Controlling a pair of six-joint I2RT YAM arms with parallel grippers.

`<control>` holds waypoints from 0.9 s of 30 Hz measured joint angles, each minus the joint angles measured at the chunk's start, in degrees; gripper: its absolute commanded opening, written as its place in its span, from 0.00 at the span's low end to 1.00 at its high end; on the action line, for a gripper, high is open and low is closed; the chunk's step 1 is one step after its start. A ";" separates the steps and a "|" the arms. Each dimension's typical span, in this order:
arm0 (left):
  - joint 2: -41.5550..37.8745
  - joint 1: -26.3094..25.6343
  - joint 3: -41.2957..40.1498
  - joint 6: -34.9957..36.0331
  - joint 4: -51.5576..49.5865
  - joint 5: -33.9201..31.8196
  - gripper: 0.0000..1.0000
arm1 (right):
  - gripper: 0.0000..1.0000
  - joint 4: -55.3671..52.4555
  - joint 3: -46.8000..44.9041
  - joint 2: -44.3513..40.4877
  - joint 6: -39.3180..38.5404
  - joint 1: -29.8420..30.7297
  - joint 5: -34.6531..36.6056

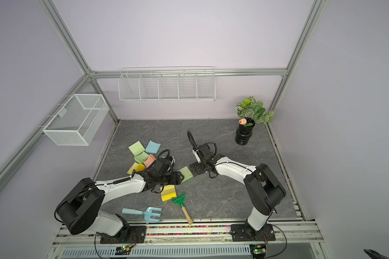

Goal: Tear off pages from different memo pads
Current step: Pick up the memo pad from the center of the board.

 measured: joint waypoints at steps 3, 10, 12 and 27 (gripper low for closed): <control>0.52 -0.22 0.00 0.00 -0.02 0.00 0.77 | 0.99 0.02 -0.31 0.00 0.04 0.02 -0.02; 1.27 -0.57 0.00 0.15 -0.02 -0.26 0.77 | 0.98 0.11 -0.31 0.00 0.04 0.02 -0.04; 1.36 -0.63 0.02 0.17 -0.02 -0.42 0.77 | 0.98 0.11 -0.31 0.00 0.02 0.00 -0.02; 2.23 -0.68 1.42 0.13 -1.46 -3.08 0.77 | 0.98 0.17 -0.31 0.00 0.00 0.00 -0.74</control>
